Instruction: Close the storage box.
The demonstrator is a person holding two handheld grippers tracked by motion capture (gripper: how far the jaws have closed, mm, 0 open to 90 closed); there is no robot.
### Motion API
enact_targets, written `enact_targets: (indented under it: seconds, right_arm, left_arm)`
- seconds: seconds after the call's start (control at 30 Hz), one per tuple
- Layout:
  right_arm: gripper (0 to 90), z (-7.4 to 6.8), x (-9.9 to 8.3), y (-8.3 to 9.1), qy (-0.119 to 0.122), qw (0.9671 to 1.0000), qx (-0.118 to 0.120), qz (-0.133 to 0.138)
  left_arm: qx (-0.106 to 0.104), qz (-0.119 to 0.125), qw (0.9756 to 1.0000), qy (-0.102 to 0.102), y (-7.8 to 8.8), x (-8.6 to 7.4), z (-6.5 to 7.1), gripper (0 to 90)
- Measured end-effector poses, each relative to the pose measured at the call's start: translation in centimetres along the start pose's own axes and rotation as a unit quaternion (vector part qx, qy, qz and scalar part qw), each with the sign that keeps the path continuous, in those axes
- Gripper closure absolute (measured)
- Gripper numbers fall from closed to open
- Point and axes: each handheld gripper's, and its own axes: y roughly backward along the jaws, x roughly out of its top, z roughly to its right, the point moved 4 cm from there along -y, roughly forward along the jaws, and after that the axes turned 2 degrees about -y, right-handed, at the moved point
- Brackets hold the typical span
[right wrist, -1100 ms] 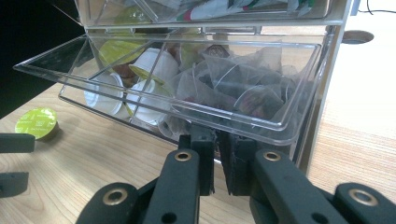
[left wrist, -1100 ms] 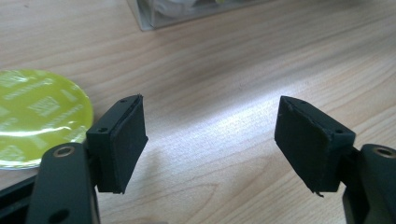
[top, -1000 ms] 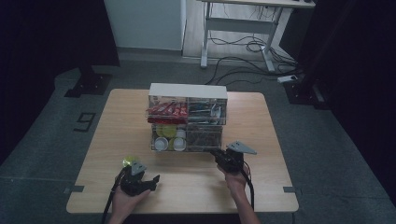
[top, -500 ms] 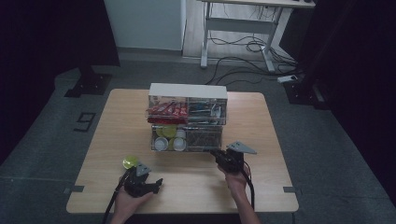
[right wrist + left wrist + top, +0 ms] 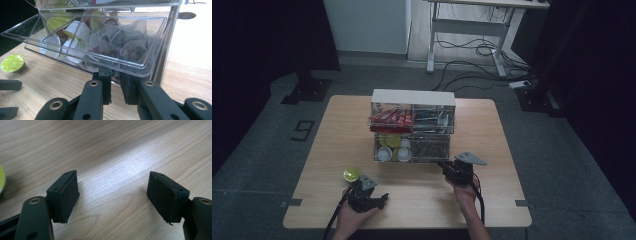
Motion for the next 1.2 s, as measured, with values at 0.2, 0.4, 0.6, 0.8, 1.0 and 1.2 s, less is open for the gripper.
enact_targets:
  seconds: [0.2,0.4,0.6,0.8,1.0,1.2]
  right_arm:
    - [79.8,-0.1,-0.1,-0.1,-0.002,1.0,0.003,0.0]
    - [79.9,-0.1,-0.2,-0.1,-0.003,1.0,0.005,-0.003]
    - [79.1,-0.2,-0.4,0.2,-0.006,1.0,0.006,-0.002]
    - [78.4,-0.1,-0.5,0.5,-0.011,0.9999,0.005,-0.002]
    - [78.4,0.2,-1.1,0.6,-0.015,0.9998,0.001,-0.009]
    - [78.0,0.4,-1.6,0.5,-0.016,0.9997,-0.002,-0.017]
  left_arm:
    - [0.0,0.0,1.0,0.001,0.0,0.0,0.0,25.2]
    - [-0.001,0.001,1.0,0.002,0.0,0.0,0.0,25.2]
    - [-0.002,-0.001,1.0,0.003,0.1,0.0,-0.1,25.3]
    - [0.0,0.002,1.0,0.008,0.2,0.0,-0.2,25.2]
    - [0.003,0.009,0.9999,0.014,0.4,0.1,-0.4,25.3]
    - [0.005,0.013,0.9997,0.017,0.6,0.2,-0.5,25.4]
